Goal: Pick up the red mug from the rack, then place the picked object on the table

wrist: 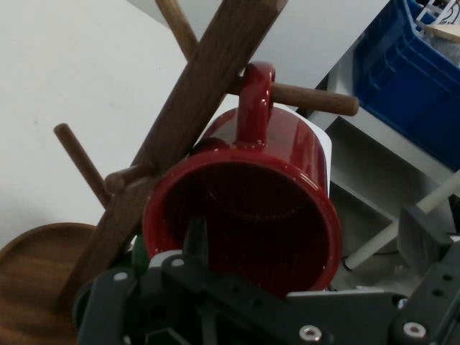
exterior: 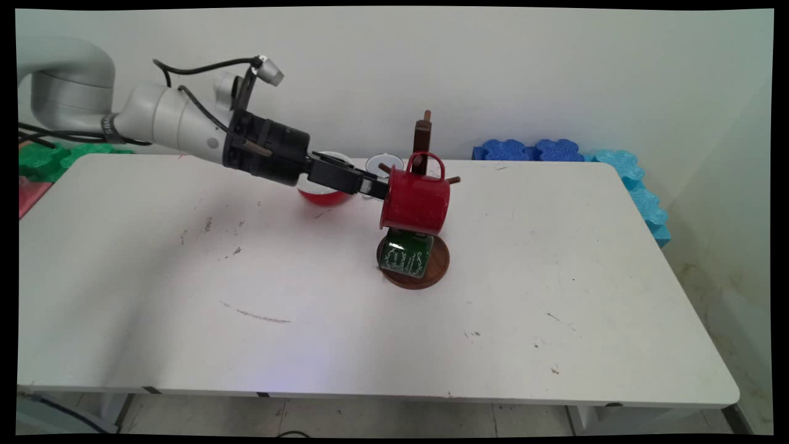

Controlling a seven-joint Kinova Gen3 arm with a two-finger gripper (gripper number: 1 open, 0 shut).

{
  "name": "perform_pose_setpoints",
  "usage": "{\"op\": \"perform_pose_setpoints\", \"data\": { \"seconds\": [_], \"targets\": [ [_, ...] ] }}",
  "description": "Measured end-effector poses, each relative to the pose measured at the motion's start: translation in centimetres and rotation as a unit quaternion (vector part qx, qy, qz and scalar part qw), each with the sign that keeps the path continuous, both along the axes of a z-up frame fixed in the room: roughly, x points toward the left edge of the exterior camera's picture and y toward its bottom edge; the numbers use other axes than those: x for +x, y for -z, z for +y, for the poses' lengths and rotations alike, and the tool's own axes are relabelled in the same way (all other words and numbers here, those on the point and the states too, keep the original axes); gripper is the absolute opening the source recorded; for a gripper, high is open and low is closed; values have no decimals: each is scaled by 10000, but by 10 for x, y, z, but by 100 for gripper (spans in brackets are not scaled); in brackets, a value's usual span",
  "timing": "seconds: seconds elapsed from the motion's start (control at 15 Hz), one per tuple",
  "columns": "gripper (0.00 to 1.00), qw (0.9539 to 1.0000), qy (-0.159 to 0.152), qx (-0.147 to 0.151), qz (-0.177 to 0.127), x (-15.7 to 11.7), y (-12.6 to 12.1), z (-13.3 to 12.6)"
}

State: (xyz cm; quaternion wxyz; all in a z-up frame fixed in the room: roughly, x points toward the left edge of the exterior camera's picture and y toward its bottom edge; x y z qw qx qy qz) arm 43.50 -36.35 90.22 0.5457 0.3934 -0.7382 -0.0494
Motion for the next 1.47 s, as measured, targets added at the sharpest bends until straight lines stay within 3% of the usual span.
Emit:
{"op": "perform_pose_setpoints", "data": {
  "seconds": [0.8,0.87,1.47],
  "targets": [
    [100,10000,90,-10,33,-20,10,-4],
    [0,10000,91,-17,30,-21,11,-4],
    [0,10000,75,-52,-4,-23,12,-5]
  ]
}}
